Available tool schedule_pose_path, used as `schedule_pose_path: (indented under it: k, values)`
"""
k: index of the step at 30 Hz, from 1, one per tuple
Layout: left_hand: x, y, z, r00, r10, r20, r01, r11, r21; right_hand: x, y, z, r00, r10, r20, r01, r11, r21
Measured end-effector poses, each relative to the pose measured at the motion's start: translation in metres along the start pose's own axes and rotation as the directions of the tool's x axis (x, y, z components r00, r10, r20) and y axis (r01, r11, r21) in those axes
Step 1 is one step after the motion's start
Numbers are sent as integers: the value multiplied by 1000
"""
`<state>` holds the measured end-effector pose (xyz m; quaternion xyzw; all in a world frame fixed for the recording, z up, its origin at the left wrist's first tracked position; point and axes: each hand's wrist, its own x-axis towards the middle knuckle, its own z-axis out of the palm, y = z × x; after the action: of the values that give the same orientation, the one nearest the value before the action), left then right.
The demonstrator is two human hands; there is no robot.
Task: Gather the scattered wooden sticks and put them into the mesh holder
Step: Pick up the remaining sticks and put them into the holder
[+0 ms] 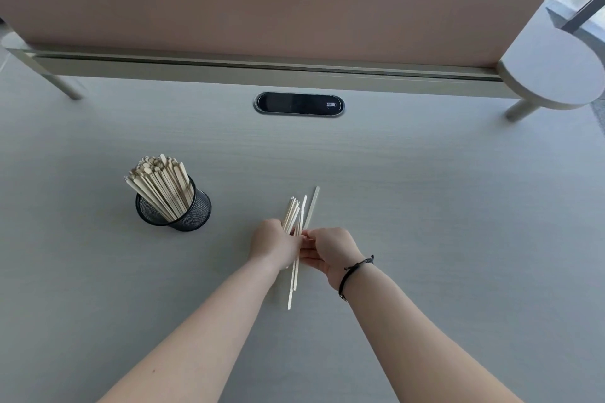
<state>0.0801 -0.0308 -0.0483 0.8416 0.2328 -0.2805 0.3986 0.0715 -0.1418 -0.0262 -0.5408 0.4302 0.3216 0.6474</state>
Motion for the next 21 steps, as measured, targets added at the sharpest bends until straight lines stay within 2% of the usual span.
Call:
schedule_pose_path:
  k: [3,6,8,9,11,13,17,21]
  values:
    - [0,0,-4,999,31,10,-31,999,-41,-4,3,-8,998,-42,43,41,999,32]
    - [-1,-1,-13,999,26,23,-21,986,-166,-1,3,-16,985,-163,-50,160,986,-49]
    - [1,-3,-19,998,14,60,7,940,-341,5,1,-18,945,-298,-135,255,929,-267]
    - [1,-3,-23,997,21,68,9,913,-407,7,-1,-16,918,-367,-149,280,868,-411]
    - [1,-2,-29,996,62,66,-25,887,-461,7,-6,-9,875,-461,-148,271,720,-639]
    - [-2,0,-34,991,123,55,-80,864,-497,10,-10,1,856,-497,-140,244,628,-739]
    - [-5,-1,-39,985,168,36,-109,776,-622,16,-14,17,851,-500,-158,179,560,-809]
    - [-7,-6,-44,992,115,41,-48,672,-739,12,-17,19,859,-500,-110,160,467,-870]
